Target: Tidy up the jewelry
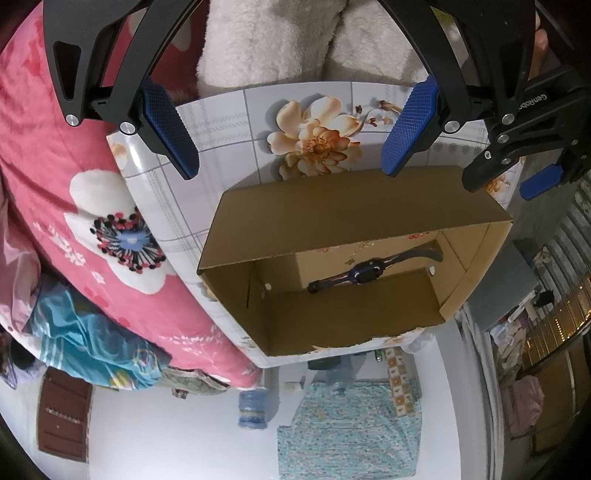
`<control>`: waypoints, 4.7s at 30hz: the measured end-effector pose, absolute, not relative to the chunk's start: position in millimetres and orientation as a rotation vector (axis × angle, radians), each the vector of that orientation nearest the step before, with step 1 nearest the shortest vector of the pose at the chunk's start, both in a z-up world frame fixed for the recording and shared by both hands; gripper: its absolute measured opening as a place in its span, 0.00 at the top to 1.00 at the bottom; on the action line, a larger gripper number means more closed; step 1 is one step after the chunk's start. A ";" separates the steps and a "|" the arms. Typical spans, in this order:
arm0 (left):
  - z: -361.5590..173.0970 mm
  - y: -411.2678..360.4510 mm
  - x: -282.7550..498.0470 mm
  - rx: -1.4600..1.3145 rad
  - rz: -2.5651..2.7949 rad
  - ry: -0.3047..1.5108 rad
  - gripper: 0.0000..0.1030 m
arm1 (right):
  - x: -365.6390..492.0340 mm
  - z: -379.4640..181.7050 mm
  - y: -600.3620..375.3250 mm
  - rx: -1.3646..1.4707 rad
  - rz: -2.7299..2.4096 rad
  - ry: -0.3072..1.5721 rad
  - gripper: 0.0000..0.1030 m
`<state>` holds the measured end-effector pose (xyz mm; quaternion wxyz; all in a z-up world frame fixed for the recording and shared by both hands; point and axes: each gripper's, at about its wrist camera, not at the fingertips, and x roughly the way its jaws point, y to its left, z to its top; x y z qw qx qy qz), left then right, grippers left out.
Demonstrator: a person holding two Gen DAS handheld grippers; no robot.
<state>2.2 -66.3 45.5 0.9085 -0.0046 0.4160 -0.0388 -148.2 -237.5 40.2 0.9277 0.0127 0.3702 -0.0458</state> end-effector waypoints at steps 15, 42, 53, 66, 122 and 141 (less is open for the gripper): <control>45.7 -68.0 -0.6 -0.010 -0.082 0.864 0.05 | -146.9 37.8 -234.6 0.027 -0.091 0.761 0.08; 48.0 -68.1 -5.8 -0.016 -0.075 0.869 0.05 | -148.0 32.8 -234.7 0.030 -0.094 0.764 0.08; 47.4 -65.7 -3.3 -0.018 -0.074 0.870 0.05 | -147.4 33.0 -234.4 0.030 -0.094 0.765 0.08; 47.5 -65.4 -2.3 -0.017 -0.075 0.870 0.05 | -146.6 32.2 -234.8 0.031 -0.094 0.765 0.08; 50.0 -61.5 5.4 0.019 -0.092 0.846 0.05 | -148.0 32.6 -237.9 0.035 -0.106 0.773 0.08; 45.2 -60.3 7.6 -0.010 -0.096 0.878 0.05 | -146.2 31.7 -234.6 0.005 -0.116 0.782 0.08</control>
